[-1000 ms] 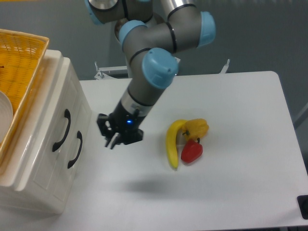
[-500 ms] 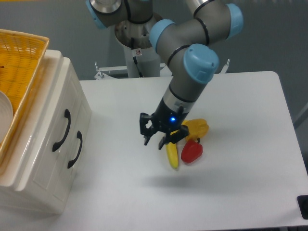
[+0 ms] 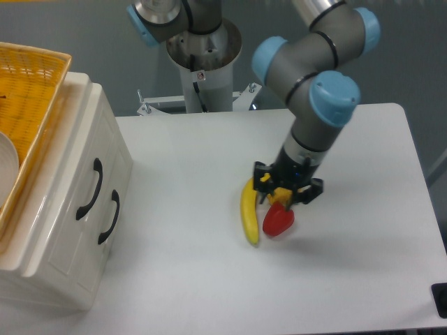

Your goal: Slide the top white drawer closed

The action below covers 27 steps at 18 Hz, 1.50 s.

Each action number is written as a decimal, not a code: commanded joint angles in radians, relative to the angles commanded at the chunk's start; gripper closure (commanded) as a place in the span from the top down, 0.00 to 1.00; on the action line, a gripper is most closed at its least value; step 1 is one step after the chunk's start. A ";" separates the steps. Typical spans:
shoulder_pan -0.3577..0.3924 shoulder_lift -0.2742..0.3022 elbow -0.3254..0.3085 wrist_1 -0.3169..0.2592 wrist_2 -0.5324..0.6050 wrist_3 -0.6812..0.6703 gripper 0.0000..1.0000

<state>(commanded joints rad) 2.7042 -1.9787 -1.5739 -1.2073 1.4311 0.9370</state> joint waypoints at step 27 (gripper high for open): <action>0.117 -0.154 0.201 0.092 0.111 0.568 1.00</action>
